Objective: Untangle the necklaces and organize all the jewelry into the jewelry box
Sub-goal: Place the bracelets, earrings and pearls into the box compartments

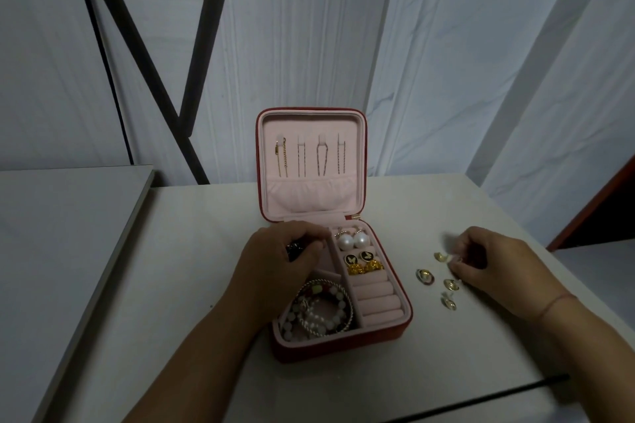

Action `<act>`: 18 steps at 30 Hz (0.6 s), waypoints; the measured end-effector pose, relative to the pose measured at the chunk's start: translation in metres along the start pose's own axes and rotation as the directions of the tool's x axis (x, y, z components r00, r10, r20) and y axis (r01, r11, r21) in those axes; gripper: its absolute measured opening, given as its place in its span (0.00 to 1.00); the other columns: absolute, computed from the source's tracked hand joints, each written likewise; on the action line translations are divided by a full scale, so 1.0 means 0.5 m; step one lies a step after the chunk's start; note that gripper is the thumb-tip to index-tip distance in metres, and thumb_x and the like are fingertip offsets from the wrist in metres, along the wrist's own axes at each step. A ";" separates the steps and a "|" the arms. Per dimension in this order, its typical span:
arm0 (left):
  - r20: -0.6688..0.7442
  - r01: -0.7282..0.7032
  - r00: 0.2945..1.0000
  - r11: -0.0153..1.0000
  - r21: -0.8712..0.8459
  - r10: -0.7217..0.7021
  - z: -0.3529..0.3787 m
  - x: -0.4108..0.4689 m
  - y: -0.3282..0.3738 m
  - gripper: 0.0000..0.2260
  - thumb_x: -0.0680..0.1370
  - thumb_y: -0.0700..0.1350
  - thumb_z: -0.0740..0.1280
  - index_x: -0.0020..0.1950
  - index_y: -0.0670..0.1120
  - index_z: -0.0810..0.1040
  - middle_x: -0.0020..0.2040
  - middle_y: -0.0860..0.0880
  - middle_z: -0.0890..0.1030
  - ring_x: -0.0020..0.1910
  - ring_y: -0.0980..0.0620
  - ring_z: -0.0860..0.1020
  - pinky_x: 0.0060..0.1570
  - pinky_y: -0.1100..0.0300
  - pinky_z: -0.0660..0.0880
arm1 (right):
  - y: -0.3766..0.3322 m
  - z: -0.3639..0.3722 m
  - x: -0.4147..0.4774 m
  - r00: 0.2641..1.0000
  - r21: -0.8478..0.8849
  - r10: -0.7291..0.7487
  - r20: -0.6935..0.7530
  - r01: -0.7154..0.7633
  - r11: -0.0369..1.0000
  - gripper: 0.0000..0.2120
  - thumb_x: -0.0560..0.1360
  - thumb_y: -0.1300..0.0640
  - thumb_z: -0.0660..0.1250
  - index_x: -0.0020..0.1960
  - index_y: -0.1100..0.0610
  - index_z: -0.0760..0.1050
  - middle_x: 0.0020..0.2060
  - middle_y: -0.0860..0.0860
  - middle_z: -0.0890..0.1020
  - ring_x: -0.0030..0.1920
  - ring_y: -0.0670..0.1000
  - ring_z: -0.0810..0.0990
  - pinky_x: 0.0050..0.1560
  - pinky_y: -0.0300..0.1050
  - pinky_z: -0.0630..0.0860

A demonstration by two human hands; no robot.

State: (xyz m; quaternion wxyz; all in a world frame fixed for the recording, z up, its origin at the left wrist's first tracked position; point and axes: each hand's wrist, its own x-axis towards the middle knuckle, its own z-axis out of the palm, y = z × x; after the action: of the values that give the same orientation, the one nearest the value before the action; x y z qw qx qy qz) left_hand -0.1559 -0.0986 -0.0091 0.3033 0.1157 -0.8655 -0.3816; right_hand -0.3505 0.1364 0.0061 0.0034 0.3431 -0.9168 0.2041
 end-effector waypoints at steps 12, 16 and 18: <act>-0.003 0.011 1.000 1.000 0.008 -0.011 0.002 0.001 -0.004 0.11 0.77 0.41 0.67 0.53 0.58 0.78 0.46 0.66 0.76 0.50 0.74 0.73 0.49 0.79 0.69 | -0.018 -0.018 -0.027 0.986 0.321 0.073 -0.150 -0.021 0.947 0.12 0.68 0.63 0.76 0.31 0.50 0.78 0.27 0.46 0.82 0.34 0.47 0.81 0.40 0.36 0.73; -0.008 0.020 1.000 1.000 0.004 -0.020 0.003 0.001 -0.003 0.11 0.76 0.41 0.67 0.53 0.58 0.78 0.45 0.68 0.76 0.50 0.74 0.73 0.49 0.78 0.69 | -0.113 -0.026 -0.062 0.969 0.394 -0.139 -0.202 0.210 0.895 0.07 0.65 0.62 0.77 0.35 0.53 0.81 0.29 0.49 0.80 0.32 0.48 0.78 0.34 0.34 0.73; -0.008 0.026 1.000 1.000 0.003 -0.026 0.003 0.000 -0.002 0.11 0.76 0.41 0.67 0.53 0.56 0.79 0.45 0.67 0.76 0.50 0.75 0.73 0.48 0.79 0.69 | -0.161 -0.011 -0.079 0.949 0.421 -0.262 -0.176 0.313 0.851 0.07 0.64 0.58 0.79 0.35 0.51 0.81 0.31 0.46 0.79 0.31 0.43 0.76 0.33 0.28 0.68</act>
State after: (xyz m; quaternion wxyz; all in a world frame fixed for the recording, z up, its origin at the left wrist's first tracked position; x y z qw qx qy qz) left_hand -0.1571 -0.0985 -0.0106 0.3015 0.1288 -0.8634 -0.3834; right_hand -0.2704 0.1083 0.0355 0.0073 0.4560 -0.7826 0.4237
